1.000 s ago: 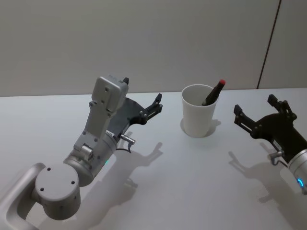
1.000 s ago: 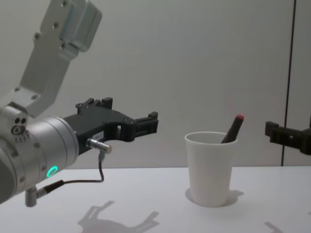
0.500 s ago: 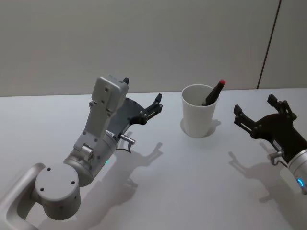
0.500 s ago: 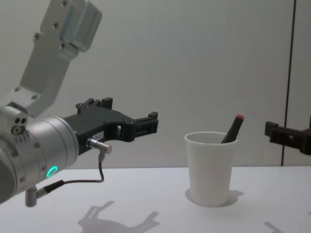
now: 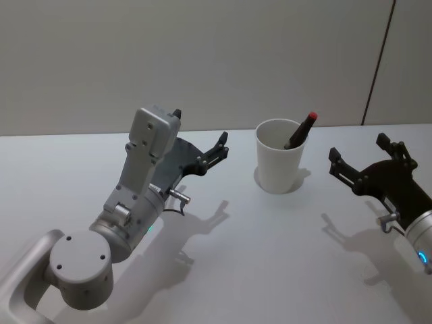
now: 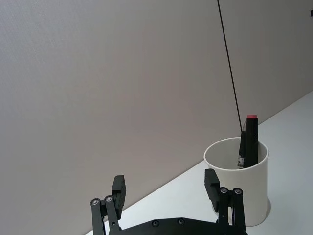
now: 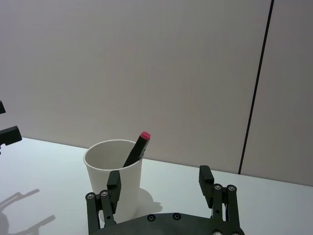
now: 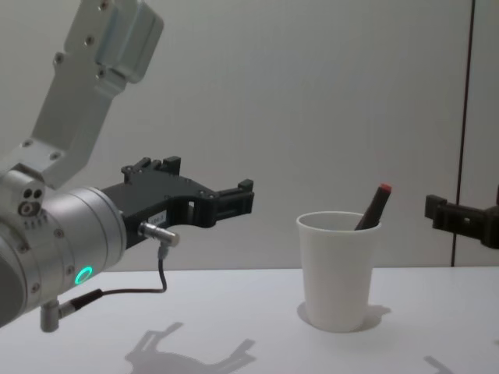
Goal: Place the pen into the pen holder.
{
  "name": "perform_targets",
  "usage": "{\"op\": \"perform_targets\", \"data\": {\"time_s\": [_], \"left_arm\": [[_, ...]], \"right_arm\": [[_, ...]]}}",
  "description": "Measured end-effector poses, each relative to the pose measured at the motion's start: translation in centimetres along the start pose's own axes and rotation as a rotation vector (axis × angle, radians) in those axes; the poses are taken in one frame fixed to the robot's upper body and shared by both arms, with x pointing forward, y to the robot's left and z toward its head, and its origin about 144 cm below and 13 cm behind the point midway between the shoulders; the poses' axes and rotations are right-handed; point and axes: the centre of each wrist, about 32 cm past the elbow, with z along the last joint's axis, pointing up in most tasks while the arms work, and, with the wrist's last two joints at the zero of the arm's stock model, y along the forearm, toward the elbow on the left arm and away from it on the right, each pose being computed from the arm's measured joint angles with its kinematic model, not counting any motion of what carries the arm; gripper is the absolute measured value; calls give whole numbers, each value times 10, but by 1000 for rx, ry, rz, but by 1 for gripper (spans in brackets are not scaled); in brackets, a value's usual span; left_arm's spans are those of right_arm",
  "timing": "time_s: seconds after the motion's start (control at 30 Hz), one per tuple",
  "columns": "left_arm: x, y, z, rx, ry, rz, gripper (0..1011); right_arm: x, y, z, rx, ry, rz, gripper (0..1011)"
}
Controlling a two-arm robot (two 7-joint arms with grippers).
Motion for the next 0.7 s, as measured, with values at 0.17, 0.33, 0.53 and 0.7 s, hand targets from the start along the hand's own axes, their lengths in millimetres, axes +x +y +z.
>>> {"op": "perform_targets", "data": {"time_s": [0.17, 0.33, 0.53, 0.7], "left_arm": [[0, 0, 0, 0, 0, 0, 1001], [0, 0, 0, 0, 0, 0, 1001], [0, 0, 0, 0, 0, 0, 1001], [0, 0, 0, 0, 0, 0, 1001]], "right_arm": [[0, 0, 0, 0, 0, 0, 1002], [0, 0, 0, 0, 0, 0, 1002], [0, 0, 0, 0, 0, 0, 1002], [0, 0, 0, 0, 0, 0, 1002]]}}
